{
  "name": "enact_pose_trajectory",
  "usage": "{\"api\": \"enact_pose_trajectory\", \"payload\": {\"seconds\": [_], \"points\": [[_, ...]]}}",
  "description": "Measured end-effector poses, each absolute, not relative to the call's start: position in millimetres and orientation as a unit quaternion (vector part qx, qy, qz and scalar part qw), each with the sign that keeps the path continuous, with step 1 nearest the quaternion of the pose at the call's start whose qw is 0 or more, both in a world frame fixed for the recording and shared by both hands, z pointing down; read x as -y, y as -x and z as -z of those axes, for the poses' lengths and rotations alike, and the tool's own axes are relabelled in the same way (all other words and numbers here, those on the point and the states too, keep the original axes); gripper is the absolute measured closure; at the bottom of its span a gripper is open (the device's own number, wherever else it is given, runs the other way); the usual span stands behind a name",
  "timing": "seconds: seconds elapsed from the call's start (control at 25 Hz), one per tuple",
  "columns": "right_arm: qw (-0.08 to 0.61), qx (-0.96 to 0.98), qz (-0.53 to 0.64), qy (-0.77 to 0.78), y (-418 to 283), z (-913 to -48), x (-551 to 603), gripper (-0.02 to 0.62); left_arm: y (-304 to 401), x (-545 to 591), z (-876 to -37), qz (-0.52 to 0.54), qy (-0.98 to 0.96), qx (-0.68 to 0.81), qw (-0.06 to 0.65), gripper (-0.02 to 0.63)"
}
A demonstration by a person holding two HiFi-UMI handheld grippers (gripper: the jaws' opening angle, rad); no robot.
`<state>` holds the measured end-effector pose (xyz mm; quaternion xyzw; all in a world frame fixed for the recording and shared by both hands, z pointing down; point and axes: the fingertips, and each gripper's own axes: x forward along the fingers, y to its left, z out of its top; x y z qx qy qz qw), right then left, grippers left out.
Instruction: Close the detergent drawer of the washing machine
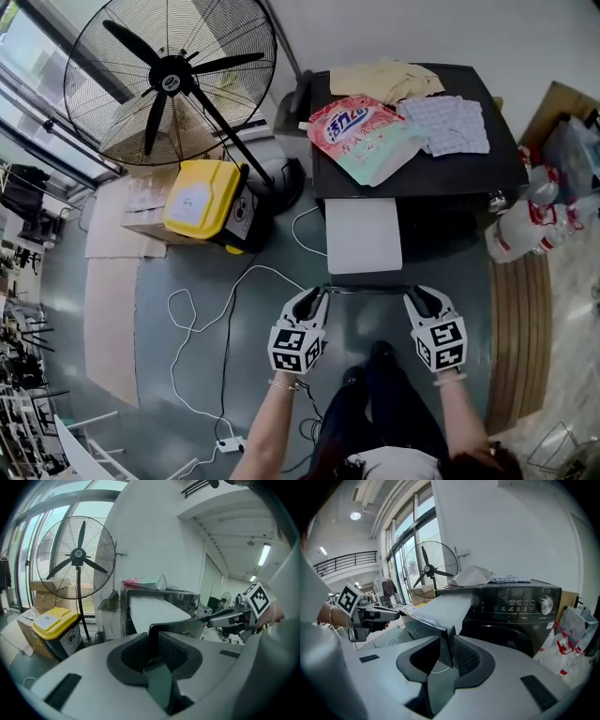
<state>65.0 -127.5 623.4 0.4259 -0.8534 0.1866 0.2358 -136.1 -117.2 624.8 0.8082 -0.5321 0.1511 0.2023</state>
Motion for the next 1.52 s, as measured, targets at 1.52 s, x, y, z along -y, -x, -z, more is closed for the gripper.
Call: {"api": "enact_pose_trajectory", "payload": {"seconds": [1.52], "points": [[0.204, 0.869, -0.219, -0.395, -57.2, -624.9, 138.5, 0.511, 132.2, 130.8, -623.5, -0.173, -0.777, 0.559, 0.234, 0.523]]}}
